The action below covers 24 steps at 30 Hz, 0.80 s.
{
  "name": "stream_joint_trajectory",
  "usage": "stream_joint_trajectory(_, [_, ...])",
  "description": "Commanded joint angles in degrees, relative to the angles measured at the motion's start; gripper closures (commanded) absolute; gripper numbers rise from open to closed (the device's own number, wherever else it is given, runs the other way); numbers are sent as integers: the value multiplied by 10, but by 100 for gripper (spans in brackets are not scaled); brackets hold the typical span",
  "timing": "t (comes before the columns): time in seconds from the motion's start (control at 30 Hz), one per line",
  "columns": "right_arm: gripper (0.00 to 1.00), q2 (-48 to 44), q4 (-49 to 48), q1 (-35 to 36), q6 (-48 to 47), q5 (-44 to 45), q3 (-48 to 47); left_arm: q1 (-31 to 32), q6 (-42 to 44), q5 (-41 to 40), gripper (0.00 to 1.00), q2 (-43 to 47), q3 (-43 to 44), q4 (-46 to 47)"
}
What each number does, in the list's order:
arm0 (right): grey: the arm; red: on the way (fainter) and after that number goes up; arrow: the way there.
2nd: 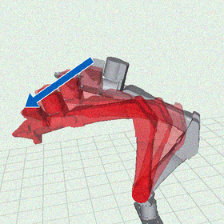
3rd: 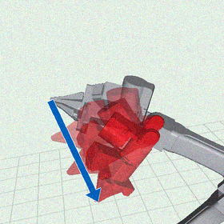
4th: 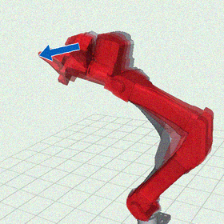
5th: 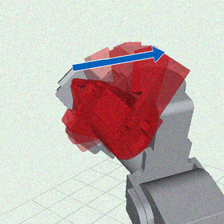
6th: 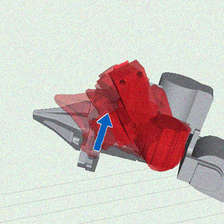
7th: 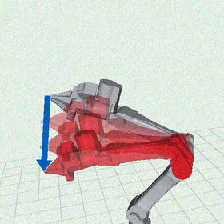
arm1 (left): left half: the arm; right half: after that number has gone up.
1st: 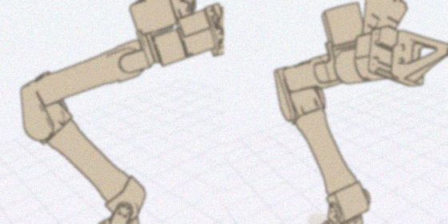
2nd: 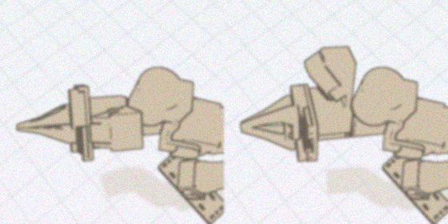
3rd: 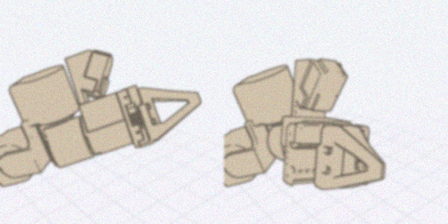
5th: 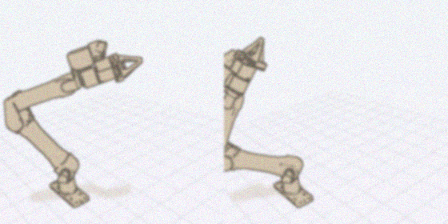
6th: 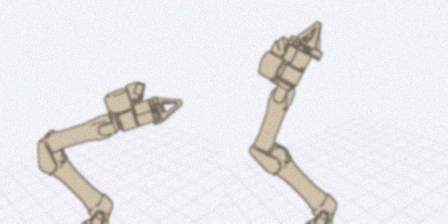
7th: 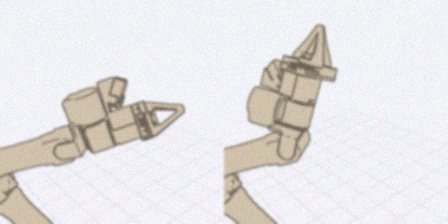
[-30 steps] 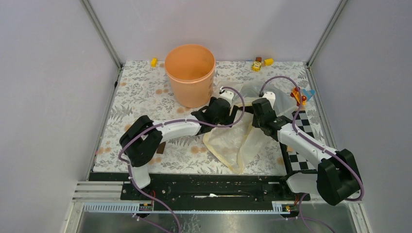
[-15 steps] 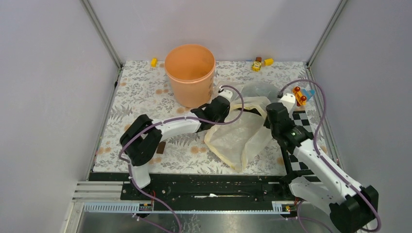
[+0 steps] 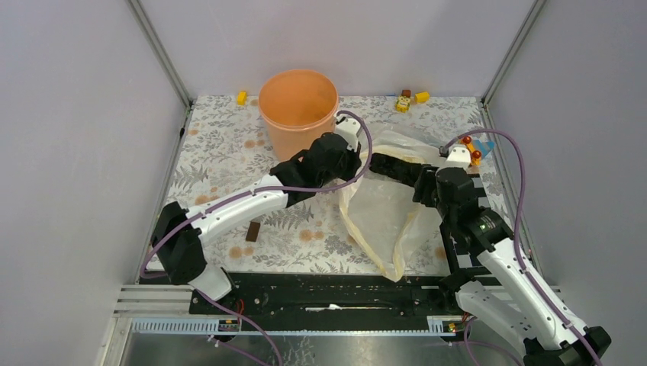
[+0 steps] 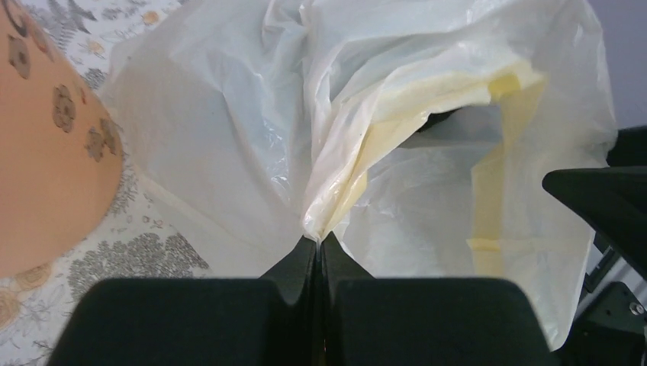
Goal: Put the trash bags into the trash bin
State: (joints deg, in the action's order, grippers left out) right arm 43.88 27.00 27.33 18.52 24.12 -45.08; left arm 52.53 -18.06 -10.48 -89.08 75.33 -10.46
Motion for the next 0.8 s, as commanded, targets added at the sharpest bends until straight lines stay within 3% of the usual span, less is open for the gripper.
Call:
stream_joint_trajectory(0.0, [42, 20, -23, 6, -75, -116, -60, -4, -20, 42, 100, 0, 23, -6])
stream_joint_trajectory(0.13, [46, 61, -79, 35, -91, -173, -69, -6, -41, 42, 100, -12, 45, -21])
stream_joint_trajectory(0.27, [46, 77, -148, 90, -109, -173, -31, -6, -52, 50, 100, -13, 57, -25])
stream_joint_trajectory(0.4, [40, 102, -190, 127, -134, -153, -2, -8, -58, 55, 100, -14, 63, -30])
stream_joint_trajectory(0.47, [36, 114, -190, 141, -133, -103, -1, -8, -60, 57, 100, -16, 64, -30])
stream_joint_trajectory(0.77, [30, 33, -123, 143, -36, 311, 26, -11, -69, 46, 100, 1, 57, -47])
